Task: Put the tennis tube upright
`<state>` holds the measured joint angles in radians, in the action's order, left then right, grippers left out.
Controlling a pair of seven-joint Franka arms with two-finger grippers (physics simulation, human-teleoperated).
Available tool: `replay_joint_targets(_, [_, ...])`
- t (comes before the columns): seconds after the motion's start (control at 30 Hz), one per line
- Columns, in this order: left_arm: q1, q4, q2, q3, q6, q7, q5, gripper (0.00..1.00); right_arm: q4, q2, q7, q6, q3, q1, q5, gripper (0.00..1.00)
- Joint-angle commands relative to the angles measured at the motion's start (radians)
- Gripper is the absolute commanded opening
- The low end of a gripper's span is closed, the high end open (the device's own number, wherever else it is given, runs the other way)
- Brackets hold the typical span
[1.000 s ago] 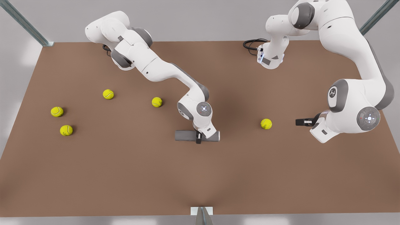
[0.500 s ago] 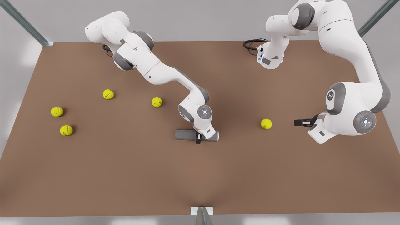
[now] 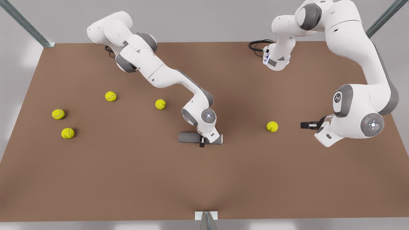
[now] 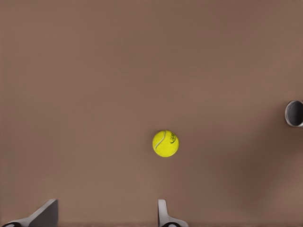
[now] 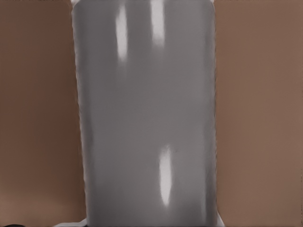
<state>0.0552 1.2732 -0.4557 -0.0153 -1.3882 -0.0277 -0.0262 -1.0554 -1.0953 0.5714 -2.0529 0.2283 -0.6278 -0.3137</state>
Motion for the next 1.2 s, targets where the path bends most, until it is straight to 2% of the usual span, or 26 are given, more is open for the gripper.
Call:
replay_joint_targets(0.0, [-0.002, 0.0, 0.0, 0.0, 0.0, -0.001, 0.0, 1.0, -0.003, 0.0, -0.036, -0.019, 0.003, 0.002, -0.077, 1.0])
replay_joint_targets(0.23, [0.0, 0.0, 0.0, 0.0, 0.0, -0.001, 0.0, 1.0, -0.001, 0.055, -0.027, 0.091, 0.031, 0.037, 0.012, 1.0])
replay_joint_targets(0.43, [0.0, 0.0, 0.0, 0.0, 0.002, -0.001, 0.0, 1.0, -0.005, 0.031, -0.034, 0.008, 0.022, 0.034, -0.001, 1.0])
replay_joint_targets(0.6, [0.0, 0.0, 0.0, 0.0, 0.002, -0.001, 0.0, 1.0, -0.003, 0.057, -0.038, 0.039, 0.026, 0.036, 0.007, 1.0])
replay_joint_targets(0.7, [0.0, 0.0, 0.0, 0.0, 0.003, -0.001, 0.0, 1.0, -0.017, 0.158, -0.042, 0.092, 0.032, 0.023, 0.01, 1.0])
replay_joint_targets(0.77, [0.0, 0.0, 0.0, 0.0, 0.002, -0.001, 0.0, 1.0, -0.003, 0.259, -0.038, 0.247, 0.069, 0.013, 0.013, 1.0])
replay_joint_targets(0.83, [0.0, 0.0, 0.0, 0.002, 0.0, -0.003, -0.008, 1.0, -0.003, 0.419, -0.067, 0.307, 0.059, 0.065, 0.013, 1.0])
replay_joint_targets(0.87, [-0.012, -0.002, -0.023, 0.0, -0.023, 0.003, -0.076, 1.0, -0.006, 0.505, -0.128, 0.361, 0.065, 0.147, 0.016, 1.0])
replay_joint_targets(0.9, [-0.049, -0.002, -0.049, -0.002, -0.086, 0.006, -0.254, 1.0, -0.006, 0.571, -0.166, 0.451, 0.06, 0.198, 0.025, 1.0])
replay_joint_targets(0.93, [-0.052, -0.003, -0.122, -0.002, -0.178, 0.006, -0.408, 1.0, -0.041, 0.655, -0.292, 0.484, 0.057, 0.331, 0.074, 1.0])
replay_joint_targets(0.97, [-0.051, -0.006, -0.21, 0.002, -0.239, 0.058, -0.558, 1.0, -0.187, 0.77, -0.488, 0.478, 0.059, 0.457, 0.131, 1.0])
replay_joint_targets(1.03, [-0.043, -0.005, -0.334, 0.003, -0.252, 0.25, -0.82, 1.0, -0.423, 0.951, -0.578, 0.387, 0.068, 0.641, 0.232, 1.0])
replay_joint_targets(1.1, [0.057, -0.005, -0.463, 0.021, -0.419, 0.416, -0.882, 1.0, -0.414, 0.951, -0.581, 0.476, 0.062, 0.7, 0.216, 1.0])
replay_joint_targets(1.17, [0.124, -0.002, -0.489, 0.051, -0.511, 0.425, -0.916, 1.0, -0.38, 0.928, -0.604, 0.49, 0.059, 0.744, 0.209, 1.0])
